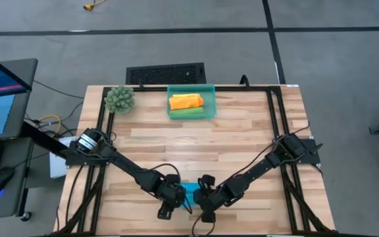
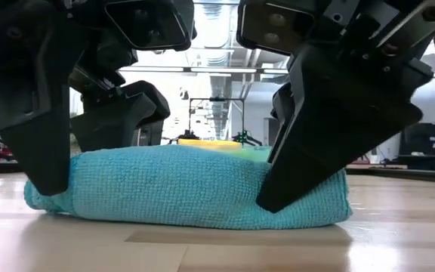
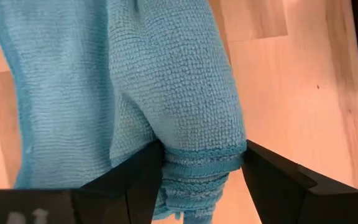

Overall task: Roll microfiber towels into tight, uniform cylinder then place into a basket
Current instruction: Roll the blue towel

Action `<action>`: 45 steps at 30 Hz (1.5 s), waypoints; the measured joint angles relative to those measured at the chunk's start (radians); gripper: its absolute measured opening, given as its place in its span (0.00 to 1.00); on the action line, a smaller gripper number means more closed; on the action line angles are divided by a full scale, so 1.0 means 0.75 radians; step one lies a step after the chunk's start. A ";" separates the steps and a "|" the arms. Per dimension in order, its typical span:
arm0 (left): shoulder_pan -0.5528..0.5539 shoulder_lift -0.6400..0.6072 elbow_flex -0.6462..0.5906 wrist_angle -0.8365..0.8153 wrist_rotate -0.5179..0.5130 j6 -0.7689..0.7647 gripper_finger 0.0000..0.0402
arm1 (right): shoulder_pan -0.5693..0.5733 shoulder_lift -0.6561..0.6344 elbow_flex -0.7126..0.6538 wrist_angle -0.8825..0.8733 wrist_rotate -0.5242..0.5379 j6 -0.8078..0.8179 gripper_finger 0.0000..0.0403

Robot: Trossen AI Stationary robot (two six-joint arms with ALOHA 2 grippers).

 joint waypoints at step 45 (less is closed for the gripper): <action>-0.230 -0.002 0.011 -0.055 -0.520 0.209 0.52 | -0.123 0.009 -0.004 0.241 -0.435 0.549 0.09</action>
